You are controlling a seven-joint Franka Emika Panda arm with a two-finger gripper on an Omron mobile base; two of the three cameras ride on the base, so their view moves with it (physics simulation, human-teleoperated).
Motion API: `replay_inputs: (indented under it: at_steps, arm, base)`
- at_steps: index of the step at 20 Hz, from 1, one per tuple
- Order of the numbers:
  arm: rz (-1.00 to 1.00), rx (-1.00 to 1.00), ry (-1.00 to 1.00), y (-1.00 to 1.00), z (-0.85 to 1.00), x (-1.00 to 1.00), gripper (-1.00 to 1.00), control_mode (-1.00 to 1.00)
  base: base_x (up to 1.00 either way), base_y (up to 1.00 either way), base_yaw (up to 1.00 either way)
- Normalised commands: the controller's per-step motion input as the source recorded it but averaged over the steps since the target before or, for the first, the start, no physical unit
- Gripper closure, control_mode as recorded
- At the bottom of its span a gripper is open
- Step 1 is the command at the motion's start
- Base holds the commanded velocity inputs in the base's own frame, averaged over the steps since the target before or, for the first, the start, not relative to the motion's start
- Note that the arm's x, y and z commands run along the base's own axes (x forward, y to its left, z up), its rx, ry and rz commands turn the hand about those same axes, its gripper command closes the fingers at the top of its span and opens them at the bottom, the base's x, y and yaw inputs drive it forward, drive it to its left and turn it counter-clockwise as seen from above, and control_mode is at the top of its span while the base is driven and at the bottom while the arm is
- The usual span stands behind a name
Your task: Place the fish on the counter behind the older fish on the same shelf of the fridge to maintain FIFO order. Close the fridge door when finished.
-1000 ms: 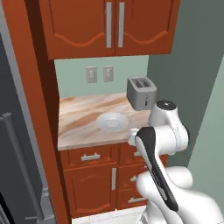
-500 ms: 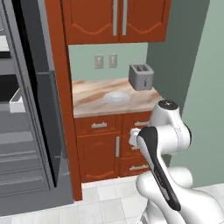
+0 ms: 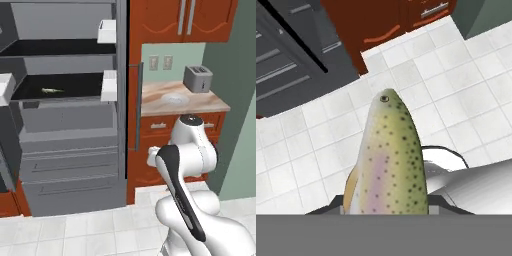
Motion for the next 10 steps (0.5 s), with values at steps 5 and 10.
replay_inputs:
  at_steps: [5,10]
  arm:
    - [0.00,0.00,0.00,0.00,0.00,0.00,1.00,1.00]
    - [0.00,0.00,0.00,0.00,0.00,0.00,1.00,1.00]
  base:
    - [0.18,1.00,0.06]
    - [0.67,0.50,0.00]
